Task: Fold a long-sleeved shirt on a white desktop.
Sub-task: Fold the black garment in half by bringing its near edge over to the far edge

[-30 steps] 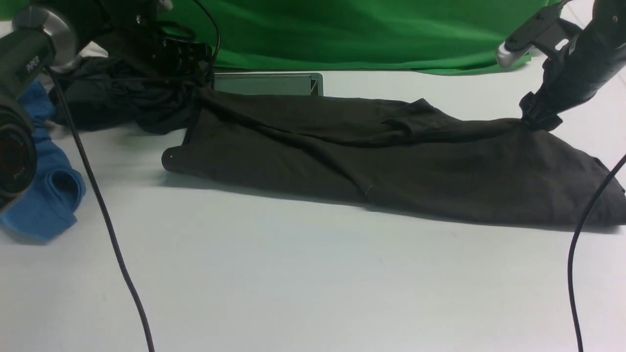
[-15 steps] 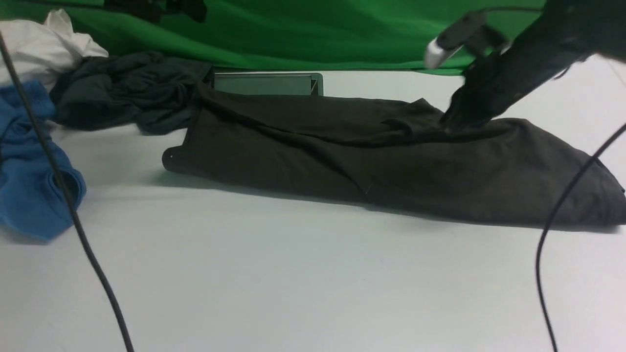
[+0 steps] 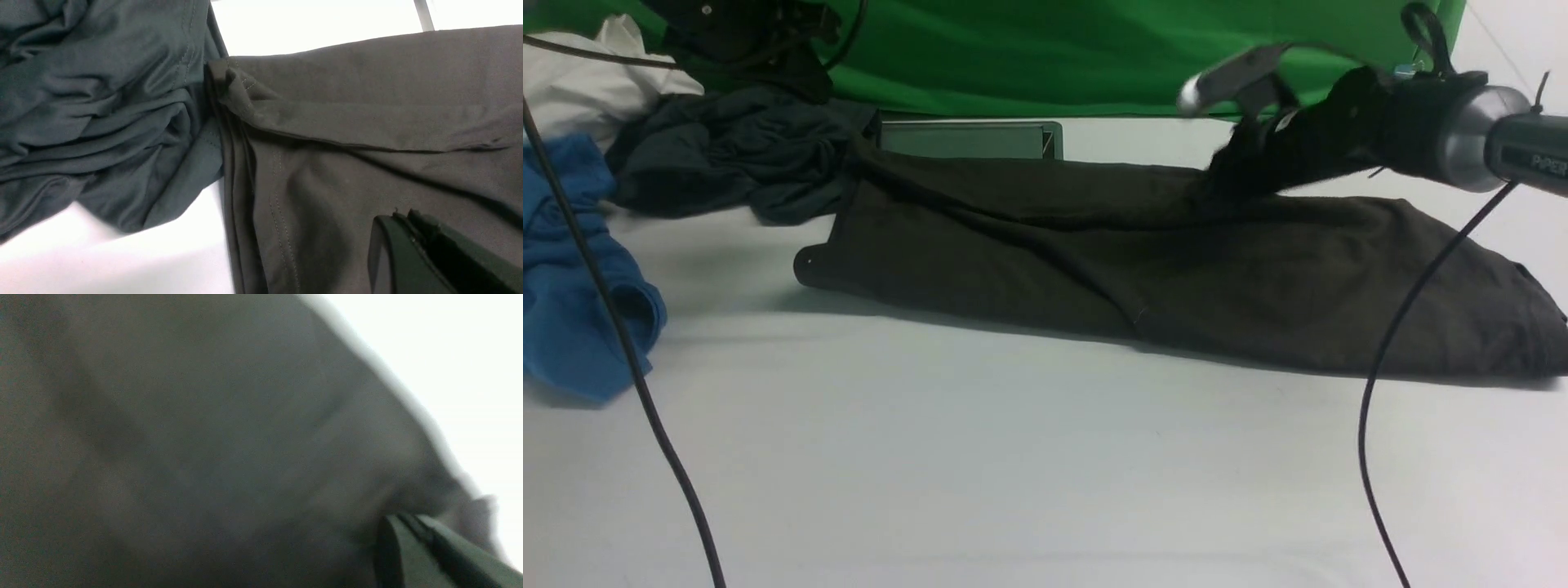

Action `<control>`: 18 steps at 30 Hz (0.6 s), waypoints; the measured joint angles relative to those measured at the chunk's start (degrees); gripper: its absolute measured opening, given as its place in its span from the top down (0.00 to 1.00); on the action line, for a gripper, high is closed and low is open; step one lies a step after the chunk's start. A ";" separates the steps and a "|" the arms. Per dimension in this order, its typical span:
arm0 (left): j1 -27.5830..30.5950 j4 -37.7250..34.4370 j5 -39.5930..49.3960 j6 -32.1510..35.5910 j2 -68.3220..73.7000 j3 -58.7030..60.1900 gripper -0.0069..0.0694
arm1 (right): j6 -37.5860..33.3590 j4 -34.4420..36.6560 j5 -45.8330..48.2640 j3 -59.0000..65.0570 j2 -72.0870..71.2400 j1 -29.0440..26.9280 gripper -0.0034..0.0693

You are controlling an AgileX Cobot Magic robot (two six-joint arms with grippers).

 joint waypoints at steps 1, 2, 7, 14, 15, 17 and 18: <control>0.00 0.00 0.00 0.00 -0.04 0.05 0.89 | 4.75 0.06 -3.30 -2.03 0.05 -1.40 0.92; 0.00 0.00 0.00 0.00 -0.04 0.07 0.89 | 5.89 0.06 -4.06 -2.86 0.05 -2.04 0.92; 0.00 -0.26 0.00 0.17 -0.04 0.12 0.89 | 6.61 0.18 6.96 -9.80 -1.83 -3.88 0.92; -0.58 -4.89 -0.05 -0.08 0.24 0.14 0.88 | -0.27 0.27 30.24 -16.67 -3.92 -0.58 0.83; -0.58 -4.90 -0.05 -0.23 0.24 0.14 0.88 | -0.94 0.27 30.53 -16.73 -3.92 -0.31 0.82; -1.73 -4.86 -0.12 -0.92 0.84 0.19 0.88 | -5.18 -0.25 34.02 -16.93 -3.92 1.56 0.66; -2.41 -4.54 -0.12 -1.43 1.22 0.18 0.88 | -7.20 -0.73 35.61 -16.93 -3.71 2.70 0.59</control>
